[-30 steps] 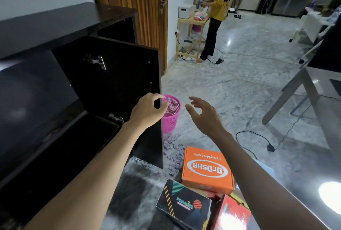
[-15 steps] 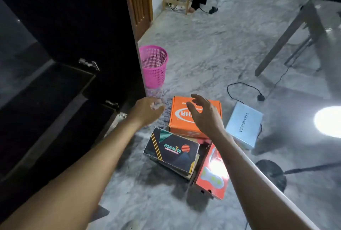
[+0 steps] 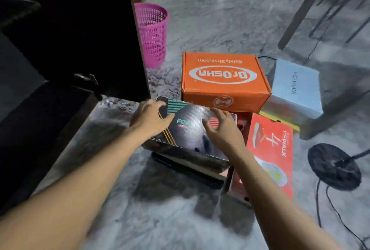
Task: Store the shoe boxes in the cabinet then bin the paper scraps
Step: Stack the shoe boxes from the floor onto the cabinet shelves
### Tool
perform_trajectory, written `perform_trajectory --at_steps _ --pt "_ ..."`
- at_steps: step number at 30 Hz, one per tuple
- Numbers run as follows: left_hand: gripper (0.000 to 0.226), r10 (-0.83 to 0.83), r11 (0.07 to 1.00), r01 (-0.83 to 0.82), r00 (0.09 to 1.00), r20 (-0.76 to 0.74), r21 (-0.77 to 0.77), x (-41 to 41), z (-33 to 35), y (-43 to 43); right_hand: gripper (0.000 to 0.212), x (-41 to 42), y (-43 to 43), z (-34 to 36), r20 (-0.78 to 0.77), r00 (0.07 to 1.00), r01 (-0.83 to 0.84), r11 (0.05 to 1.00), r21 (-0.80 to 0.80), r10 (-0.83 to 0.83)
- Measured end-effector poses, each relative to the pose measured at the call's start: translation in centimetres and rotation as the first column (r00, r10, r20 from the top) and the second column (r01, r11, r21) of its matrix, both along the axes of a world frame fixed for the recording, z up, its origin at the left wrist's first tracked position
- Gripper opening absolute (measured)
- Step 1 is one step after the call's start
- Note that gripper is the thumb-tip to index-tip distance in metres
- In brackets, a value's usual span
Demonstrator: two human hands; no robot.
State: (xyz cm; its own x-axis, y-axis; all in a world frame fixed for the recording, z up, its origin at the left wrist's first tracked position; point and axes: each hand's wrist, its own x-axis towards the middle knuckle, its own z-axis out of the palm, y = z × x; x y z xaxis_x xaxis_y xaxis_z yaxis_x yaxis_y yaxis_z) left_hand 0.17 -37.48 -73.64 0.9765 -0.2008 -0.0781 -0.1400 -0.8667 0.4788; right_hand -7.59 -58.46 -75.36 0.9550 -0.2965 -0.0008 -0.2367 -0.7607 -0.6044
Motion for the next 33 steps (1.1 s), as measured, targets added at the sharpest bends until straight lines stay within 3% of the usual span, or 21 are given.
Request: perform_trajectory --at_steps 3,6,8,11,17,21,28,33 --pt "0.067 0.051 0.995 -0.062 0.991 0.124 0.084 0.7 -4.2 0.8 0.064 0.0 -0.7 -4.5 0.048 0.995 0.097 0.986 -0.133 -0.091" --pt "0.076 0.09 0.992 -0.096 0.993 0.073 0.084 1.2 -6.8 1.9 0.073 -0.1 -1.1 -6.7 0.009 0.982 0.186 0.965 -0.182 -0.188" --pt "0.073 0.056 0.998 -0.055 0.998 0.034 -0.016 1.1 -7.5 2.2 0.075 -0.4 -1.3 -7.4 -0.002 0.981 0.189 0.967 -0.171 -0.193" --pt "0.063 0.017 0.99 -0.021 0.999 -0.027 -0.139 0.5 -8.0 2.6 0.073 -1.3 -1.5 -7.9 0.068 0.979 0.196 0.978 -0.073 -0.191" --pt "0.074 0.037 0.938 -0.068 0.995 -0.098 -0.34 -0.1 -9.7 4.2 0.079 -5.1 -0.6 -10.8 0.218 0.919 0.284 0.936 0.21 -0.328" --pt "0.102 0.024 0.915 -0.085 0.987 -0.157 -0.395 -0.5 -10.4 5.2 0.09 -6.2 0.1 -11.2 0.241 0.899 0.267 0.894 0.361 -0.366" --pt "0.075 0.151 0.89 -0.157 0.987 -0.048 -0.429 -2.1 -9.7 8.8 0.097 -5.8 2.8 -9.5 0.282 0.919 0.164 0.917 0.363 -0.276" --pt "0.058 0.311 0.853 -0.255 0.949 0.053 -0.455 -2.5 -7.4 13.6 0.101 -2.8 7.2 -7.4 0.334 0.935 0.013 0.952 0.306 -0.12"
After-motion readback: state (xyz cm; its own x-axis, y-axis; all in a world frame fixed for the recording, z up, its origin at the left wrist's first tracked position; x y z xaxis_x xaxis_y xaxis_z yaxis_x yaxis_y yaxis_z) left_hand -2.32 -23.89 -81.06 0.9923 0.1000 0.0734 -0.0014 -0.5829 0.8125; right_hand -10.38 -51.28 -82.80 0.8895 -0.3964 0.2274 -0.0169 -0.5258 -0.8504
